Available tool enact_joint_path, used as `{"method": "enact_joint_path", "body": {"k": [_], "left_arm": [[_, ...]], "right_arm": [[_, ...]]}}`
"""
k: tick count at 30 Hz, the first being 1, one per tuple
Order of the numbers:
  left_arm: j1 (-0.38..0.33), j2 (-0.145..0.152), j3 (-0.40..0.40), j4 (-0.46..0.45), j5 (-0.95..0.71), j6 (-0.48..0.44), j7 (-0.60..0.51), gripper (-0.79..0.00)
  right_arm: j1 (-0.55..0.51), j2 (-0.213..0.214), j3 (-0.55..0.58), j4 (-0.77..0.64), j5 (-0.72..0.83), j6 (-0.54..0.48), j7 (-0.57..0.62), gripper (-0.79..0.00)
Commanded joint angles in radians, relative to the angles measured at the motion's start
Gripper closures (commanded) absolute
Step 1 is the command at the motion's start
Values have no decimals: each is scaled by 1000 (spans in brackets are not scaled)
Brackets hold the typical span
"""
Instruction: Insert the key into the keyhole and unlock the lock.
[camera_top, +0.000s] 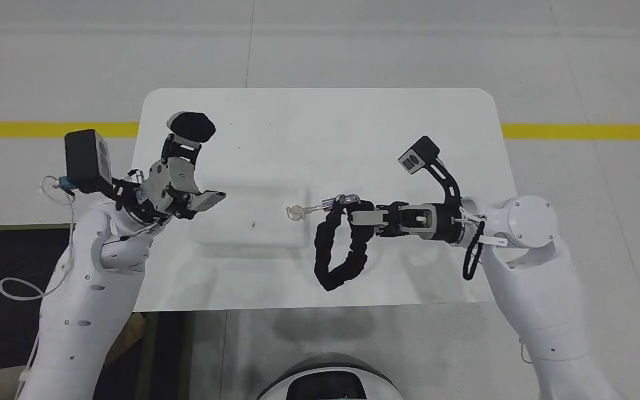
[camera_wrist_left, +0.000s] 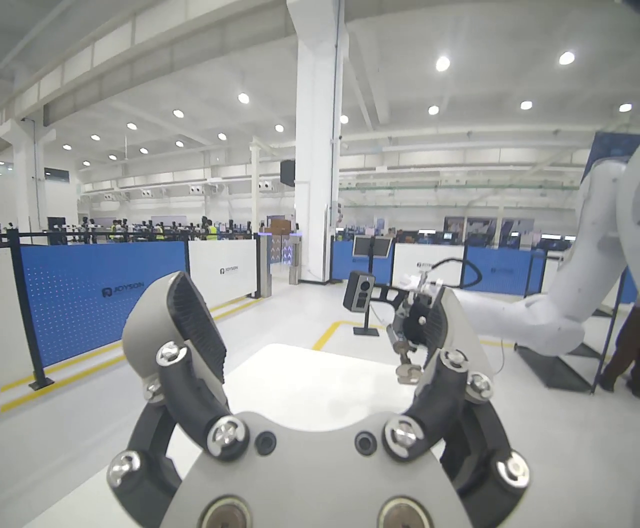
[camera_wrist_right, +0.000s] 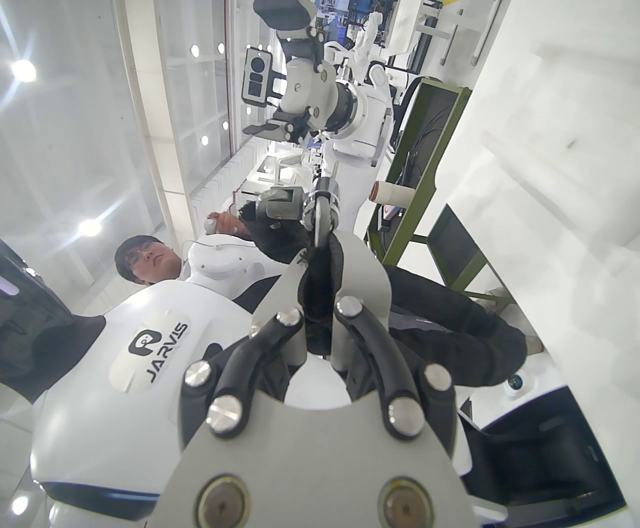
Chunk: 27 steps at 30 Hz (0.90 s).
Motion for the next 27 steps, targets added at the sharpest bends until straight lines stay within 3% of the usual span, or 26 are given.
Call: {"method": "enact_joint_path", "body": {"k": [1, 7, 9, 12, 14, 15, 16, 18, 19, 20, 23, 27], "left_arm": [[0, 0, 0, 0, 186, 0, 39, -785], [32, -1, 15, -7, 114, 0, 6, -785], [38, 8, 36, -15, -55, 0, -106, -785], [23, 37, 81, -16, -458, 5, -383, -785], [-15, 70, 93, -44, -807, 140, -697, -785], [-45, 90, 86, -79, -1080, 293, -928, -785], [-62, 99, 71, -89, -1209, 363, -1033, -785], [-103, 123, -1, -57, -1459, 615, -1350, -785], [-110, 128, -19, -43, -1533, 694, -1429, -785], [-115, 131, -32, -33, -1587, 754, -1486, -785], [-109, 133, -38, -19, -1605, 818, -1566, -785], [-103, 131, -36, -22, -1594, 815, -1549, -785]], "right_arm": [[0, 0, 0, 0, 0, 0, 0, 0], [-50, 1, 6, -30, -4, -26, -71, 0], [-49, 0, 12, -19, 12, -46, -98, 0], [-48, -2, 12, -14, 30, -76, -118, 0], [-51, -2, 12, -15, 38, -98, -123, 0], [-53, -2, 12, -16, 48, -111, -119, 0], [-54, -2, 12, -17, 54, -118, -116, 0], [-56, -1, 15, -22, 56, -143, -102, 0], [-59, -1, 17, -24, 54, -147, -102, 0], [-61, 0, 19, -28, 53, -150, -103, 0], [-67, 1, 22, -32, 51, -147, -106, 0], [-68, 2, 24, -33, 40, -141, -101, 0]]}}
